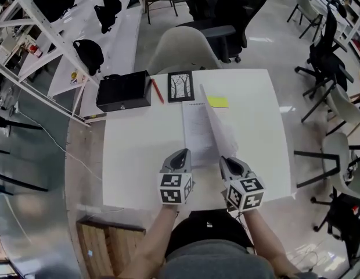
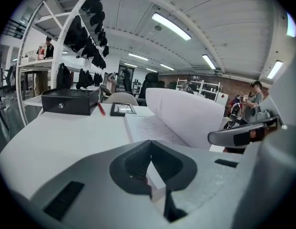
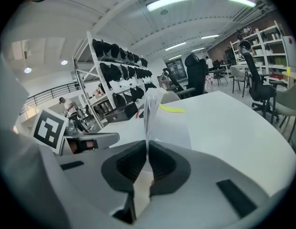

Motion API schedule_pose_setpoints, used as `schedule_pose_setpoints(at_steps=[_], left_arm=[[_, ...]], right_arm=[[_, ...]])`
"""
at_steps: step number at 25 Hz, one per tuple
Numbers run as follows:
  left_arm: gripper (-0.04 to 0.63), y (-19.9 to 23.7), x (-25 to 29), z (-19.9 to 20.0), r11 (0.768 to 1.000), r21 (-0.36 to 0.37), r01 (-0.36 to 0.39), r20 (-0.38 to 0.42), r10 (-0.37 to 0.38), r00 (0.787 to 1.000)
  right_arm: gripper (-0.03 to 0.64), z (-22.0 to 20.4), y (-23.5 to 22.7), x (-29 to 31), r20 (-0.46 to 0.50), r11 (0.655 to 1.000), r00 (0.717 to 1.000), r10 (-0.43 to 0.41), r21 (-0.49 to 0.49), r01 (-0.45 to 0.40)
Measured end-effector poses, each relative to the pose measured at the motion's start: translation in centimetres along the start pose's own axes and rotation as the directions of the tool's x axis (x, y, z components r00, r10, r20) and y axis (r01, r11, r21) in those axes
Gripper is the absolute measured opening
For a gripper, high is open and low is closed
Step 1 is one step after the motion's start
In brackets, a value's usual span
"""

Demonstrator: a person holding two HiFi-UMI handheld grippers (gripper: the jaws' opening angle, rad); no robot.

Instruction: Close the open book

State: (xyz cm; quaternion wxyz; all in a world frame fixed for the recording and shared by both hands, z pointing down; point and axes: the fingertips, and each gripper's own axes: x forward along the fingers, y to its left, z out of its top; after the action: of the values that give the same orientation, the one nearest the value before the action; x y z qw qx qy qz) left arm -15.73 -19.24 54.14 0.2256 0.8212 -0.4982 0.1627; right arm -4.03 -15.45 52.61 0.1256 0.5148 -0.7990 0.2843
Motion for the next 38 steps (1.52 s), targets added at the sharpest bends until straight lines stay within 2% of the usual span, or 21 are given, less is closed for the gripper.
schedule_pose_setpoints(at_steps=[7,19,28,38], left_arm=[[0.006,0.8,-0.5,-0.3,1.0,-0.013,-0.018,-0.005,0.018,1.0],[0.006,1.5,-0.6,-1.4,0.999,-0.045,-0.026,-0.022,0.026,0.999],[0.006,1.7,-0.8,-1.5,0.998,-0.05,-0.026,-0.025,0.025,0.999],[0.006,2.7,-1.3,-1.8,0.997,-0.062,-0.038,-0.024,0.037,0.999]], right_arm=[[0.02,-1.7,1.0,1.7,-0.102,0.994,0.995,0.005,-0.111,-0.017],[0.026,-3.3,1.6,3.2,-0.222,0.961,0.973,-0.06,-0.275,-0.003],[0.052,-4.0,2.2,4.3,-0.281,0.951,0.957,-0.069,-0.308,-0.022],[0.095,-4.8,2.7,4.8,-0.304,0.938,0.949,-0.085,-0.344,-0.026]])
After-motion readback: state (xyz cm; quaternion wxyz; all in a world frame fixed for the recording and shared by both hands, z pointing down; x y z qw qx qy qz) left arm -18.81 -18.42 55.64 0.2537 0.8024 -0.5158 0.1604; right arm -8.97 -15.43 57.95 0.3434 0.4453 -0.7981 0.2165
